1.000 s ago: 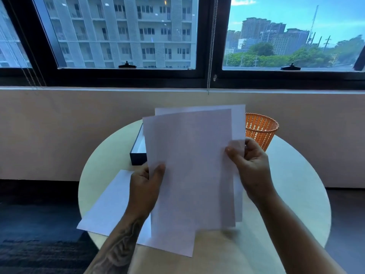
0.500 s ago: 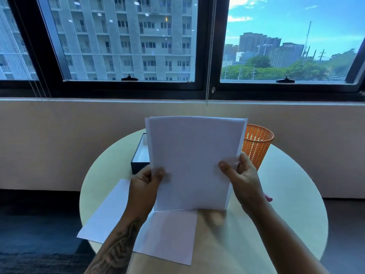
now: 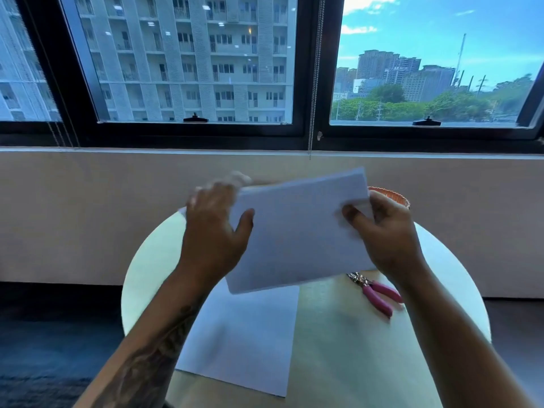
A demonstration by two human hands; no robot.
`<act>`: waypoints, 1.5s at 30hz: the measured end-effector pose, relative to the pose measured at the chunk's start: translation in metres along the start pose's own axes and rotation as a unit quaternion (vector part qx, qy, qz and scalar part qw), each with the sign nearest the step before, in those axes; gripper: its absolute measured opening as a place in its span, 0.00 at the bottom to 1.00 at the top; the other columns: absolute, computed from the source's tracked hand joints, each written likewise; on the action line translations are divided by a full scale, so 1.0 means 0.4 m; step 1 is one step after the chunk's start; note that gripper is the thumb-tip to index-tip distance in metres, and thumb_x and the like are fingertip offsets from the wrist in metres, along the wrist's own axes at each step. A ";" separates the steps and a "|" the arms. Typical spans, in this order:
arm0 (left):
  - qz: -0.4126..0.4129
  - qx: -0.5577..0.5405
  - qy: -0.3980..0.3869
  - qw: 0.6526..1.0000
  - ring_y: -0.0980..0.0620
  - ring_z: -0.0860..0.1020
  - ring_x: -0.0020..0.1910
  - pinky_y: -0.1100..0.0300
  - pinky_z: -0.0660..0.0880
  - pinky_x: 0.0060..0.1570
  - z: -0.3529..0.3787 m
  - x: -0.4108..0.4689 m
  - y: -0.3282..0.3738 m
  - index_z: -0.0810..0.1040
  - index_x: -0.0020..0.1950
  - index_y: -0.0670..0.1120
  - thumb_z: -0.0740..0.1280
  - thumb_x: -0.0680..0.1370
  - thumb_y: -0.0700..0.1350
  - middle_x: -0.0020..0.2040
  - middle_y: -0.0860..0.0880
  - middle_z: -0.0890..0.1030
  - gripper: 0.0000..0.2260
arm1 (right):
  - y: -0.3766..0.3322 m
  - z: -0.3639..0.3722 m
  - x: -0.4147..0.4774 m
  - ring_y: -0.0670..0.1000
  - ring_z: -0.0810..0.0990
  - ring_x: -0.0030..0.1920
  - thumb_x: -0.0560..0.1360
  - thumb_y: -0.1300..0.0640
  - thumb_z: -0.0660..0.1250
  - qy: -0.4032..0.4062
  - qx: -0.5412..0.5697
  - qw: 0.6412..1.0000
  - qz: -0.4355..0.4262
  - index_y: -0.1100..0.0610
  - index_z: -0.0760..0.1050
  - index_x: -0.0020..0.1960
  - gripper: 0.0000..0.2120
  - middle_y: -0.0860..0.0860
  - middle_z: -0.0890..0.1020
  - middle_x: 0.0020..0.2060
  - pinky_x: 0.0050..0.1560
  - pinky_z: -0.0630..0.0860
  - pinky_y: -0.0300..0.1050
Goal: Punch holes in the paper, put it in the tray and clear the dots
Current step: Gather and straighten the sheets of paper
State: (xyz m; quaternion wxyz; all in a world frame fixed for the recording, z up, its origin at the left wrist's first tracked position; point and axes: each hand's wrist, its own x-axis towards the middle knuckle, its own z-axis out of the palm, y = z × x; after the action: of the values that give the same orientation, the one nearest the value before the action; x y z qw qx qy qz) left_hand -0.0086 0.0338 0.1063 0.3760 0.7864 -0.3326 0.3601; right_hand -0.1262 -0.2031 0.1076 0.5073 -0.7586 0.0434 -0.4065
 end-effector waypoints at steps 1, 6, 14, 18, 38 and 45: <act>-0.043 -0.015 0.037 0.998 0.45 0.70 0.71 0.48 0.64 0.72 0.003 -0.018 -0.025 0.70 0.73 0.45 0.70 0.75 0.46 0.71 0.45 0.74 0.26 | 0.014 -0.007 -0.009 0.52 0.81 0.39 0.76 0.59 0.71 0.015 0.038 0.999 0.022 0.49 0.84 0.45 0.06 0.58 0.85 0.41 0.43 0.80 0.58; -0.354 -0.319 0.010 0.879 0.52 0.76 0.66 0.63 0.73 0.60 0.022 -0.085 -0.082 0.65 0.76 0.47 0.68 0.78 0.37 0.72 0.49 0.74 0.27 | 0.061 -0.021 -0.034 0.49 0.83 0.40 0.78 0.64 0.69 0.047 0.159 0.981 0.103 0.54 0.84 0.50 0.07 0.48 0.87 0.41 0.42 0.82 0.46; -0.393 -0.407 0.005 0.825 0.46 0.85 0.46 0.54 0.81 0.49 0.057 -0.107 -0.100 0.84 0.51 0.46 0.68 0.78 0.35 0.47 0.48 0.87 0.08 | 0.098 0.009 -0.044 0.50 0.85 0.41 0.78 0.66 0.68 0.057 0.187 0.975 0.109 0.54 0.82 0.52 0.09 0.48 0.88 0.42 0.44 0.83 0.47; -0.427 -0.378 -0.011 0.821 0.48 0.84 0.43 0.56 0.79 0.45 0.083 -0.200 -0.122 0.84 0.49 0.48 0.68 0.78 0.35 0.41 0.53 0.87 0.09 | 0.188 0.023 -0.111 0.56 0.85 0.45 0.78 0.64 0.69 0.026 0.173 0.970 0.166 0.53 0.81 0.55 0.09 0.53 0.87 0.46 0.44 0.83 0.51; -0.437 -0.343 -0.032 0.831 0.50 0.83 0.42 0.64 0.77 0.40 0.116 -0.264 -0.160 0.83 0.50 0.46 0.67 0.80 0.38 0.46 0.48 0.86 0.06 | 0.247 0.034 -0.137 0.56 0.86 0.49 0.80 0.59 0.67 -0.014 0.121 0.969 0.217 0.53 0.80 0.57 0.07 0.54 0.86 0.49 0.49 0.84 0.54; -0.433 -0.468 0.026 0.770 0.47 0.74 0.69 0.48 0.73 0.63 0.099 -0.248 -0.178 0.64 0.75 0.51 0.74 0.67 0.62 0.72 0.50 0.72 0.40 | 0.173 0.083 -0.090 0.52 0.85 0.48 0.79 0.65 0.66 0.034 0.272 0.928 0.254 0.57 0.78 0.58 0.09 0.51 0.87 0.47 0.50 0.81 0.48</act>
State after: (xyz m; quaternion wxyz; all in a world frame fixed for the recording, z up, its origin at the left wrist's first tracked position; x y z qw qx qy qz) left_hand 0.0089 0.0612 -0.0179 0.8221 0.5641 -0.0740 -0.0206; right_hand -0.1042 -0.1948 0.0261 0.7787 -0.5406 0.1394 -0.2862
